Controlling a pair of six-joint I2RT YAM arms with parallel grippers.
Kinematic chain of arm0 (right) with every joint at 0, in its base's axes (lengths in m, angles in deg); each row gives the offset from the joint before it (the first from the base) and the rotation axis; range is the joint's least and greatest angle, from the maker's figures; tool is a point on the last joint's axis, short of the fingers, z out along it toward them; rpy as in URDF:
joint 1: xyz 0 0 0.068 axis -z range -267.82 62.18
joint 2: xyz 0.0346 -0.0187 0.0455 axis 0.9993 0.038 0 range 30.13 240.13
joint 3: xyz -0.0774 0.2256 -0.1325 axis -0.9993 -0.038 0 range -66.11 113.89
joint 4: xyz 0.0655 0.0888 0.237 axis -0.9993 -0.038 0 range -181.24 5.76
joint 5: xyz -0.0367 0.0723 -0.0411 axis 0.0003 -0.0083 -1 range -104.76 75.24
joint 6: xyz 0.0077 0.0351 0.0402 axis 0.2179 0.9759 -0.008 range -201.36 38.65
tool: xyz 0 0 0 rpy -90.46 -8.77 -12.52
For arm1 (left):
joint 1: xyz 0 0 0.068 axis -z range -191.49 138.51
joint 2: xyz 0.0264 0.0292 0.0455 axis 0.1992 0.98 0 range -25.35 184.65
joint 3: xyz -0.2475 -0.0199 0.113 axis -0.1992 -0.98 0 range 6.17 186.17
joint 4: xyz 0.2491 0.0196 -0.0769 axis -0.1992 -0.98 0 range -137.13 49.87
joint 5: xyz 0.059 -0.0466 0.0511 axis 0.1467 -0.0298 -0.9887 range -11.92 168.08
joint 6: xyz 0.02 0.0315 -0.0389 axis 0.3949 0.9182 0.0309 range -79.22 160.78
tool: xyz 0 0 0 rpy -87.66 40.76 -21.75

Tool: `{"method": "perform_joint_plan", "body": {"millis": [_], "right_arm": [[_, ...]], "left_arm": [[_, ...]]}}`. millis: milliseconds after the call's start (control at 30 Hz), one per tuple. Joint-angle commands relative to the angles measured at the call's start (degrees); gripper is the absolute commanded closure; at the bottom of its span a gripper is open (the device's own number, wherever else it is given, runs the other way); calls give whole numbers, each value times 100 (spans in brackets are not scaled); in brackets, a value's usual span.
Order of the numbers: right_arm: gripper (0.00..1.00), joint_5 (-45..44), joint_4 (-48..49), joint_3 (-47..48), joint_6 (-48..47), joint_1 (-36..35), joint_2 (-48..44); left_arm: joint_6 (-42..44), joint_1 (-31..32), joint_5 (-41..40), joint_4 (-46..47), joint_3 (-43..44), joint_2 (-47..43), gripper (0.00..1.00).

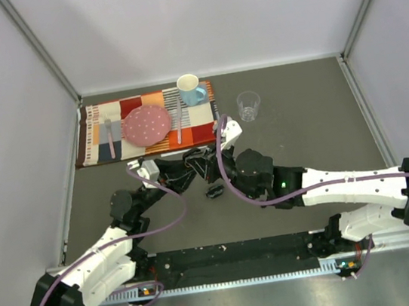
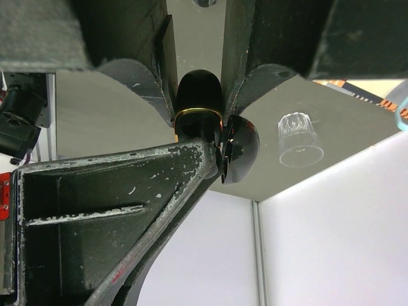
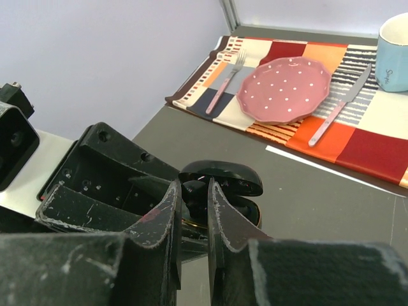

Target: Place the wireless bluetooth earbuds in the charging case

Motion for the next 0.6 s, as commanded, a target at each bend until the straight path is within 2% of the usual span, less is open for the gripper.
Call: {"method": "perform_joint_plan", "body": {"millis": [0,100,200,333,433,567], "right_arm": [[89,-214,-657,235,-187,-94,140],[84,-214,-675,253,-178,-86,132],[74,-232,-701,332,-187,-94,105],[49,-267,-815,498,-152,-86,61],[38,-293,-781,543,-99,-86,-44],[29,-249,-526,552,-152,-95,-237]], "left_arm": [[-11,-16,-270,759,265,-84,100],[6,-16,-252,733,265,-110,100],[33,-16,-191,707,265,-119,100],[77,-16,-103,610,256,-119,100],[129,-16,-50,522,256,-163,100],[182,-16,-15,408,248,-207,100]]}}
